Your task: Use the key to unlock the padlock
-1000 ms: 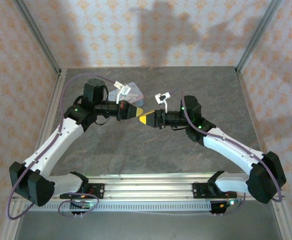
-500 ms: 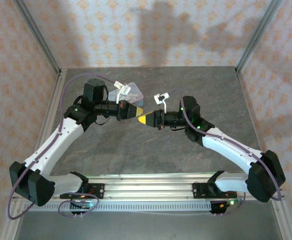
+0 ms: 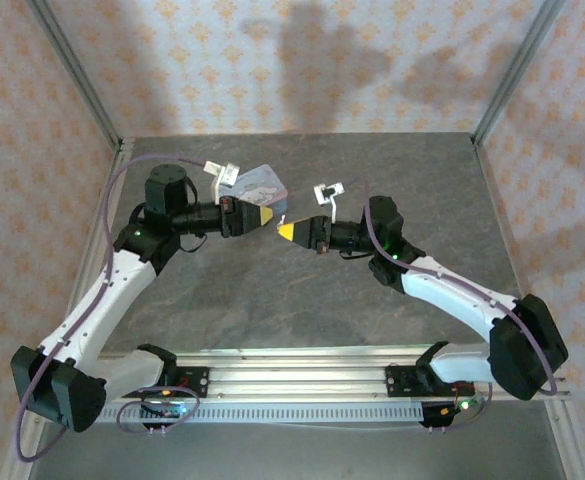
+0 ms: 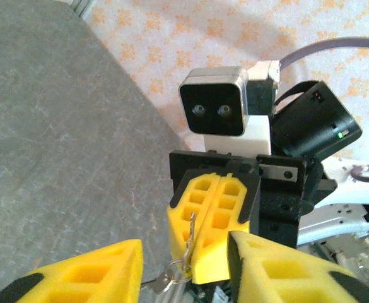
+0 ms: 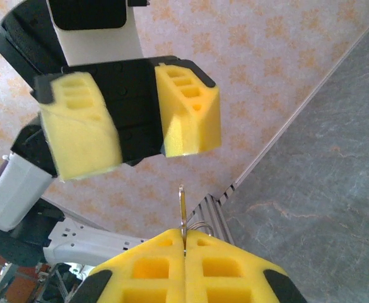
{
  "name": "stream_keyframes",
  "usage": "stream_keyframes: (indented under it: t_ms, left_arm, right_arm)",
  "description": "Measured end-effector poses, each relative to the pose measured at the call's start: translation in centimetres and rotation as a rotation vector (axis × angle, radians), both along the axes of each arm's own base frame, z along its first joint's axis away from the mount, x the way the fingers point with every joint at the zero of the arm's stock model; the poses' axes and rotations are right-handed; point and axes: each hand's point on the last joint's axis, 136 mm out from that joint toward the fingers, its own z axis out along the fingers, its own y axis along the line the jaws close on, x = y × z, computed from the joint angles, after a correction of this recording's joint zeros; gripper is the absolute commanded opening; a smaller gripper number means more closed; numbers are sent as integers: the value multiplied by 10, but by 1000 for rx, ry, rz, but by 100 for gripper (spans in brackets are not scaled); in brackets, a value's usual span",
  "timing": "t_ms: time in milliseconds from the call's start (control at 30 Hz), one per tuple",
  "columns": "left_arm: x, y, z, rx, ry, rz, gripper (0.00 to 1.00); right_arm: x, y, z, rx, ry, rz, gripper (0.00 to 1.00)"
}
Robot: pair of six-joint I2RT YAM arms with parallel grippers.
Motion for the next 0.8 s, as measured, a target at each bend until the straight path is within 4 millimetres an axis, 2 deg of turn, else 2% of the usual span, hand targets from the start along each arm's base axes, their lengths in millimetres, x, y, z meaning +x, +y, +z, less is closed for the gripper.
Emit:
stream_keyframes:
  t_ms: [200, 800]
  left_arm:
    - [-1, -1, -12, -20, 39, -5, 32]
    - [-5, -15, -16, -38, 48, -57, 27]
  right_arm:
    - [3, 2, 0, 12, 12, -2, 0]
    - [6, 4, -4, 13, 30, -2, 0]
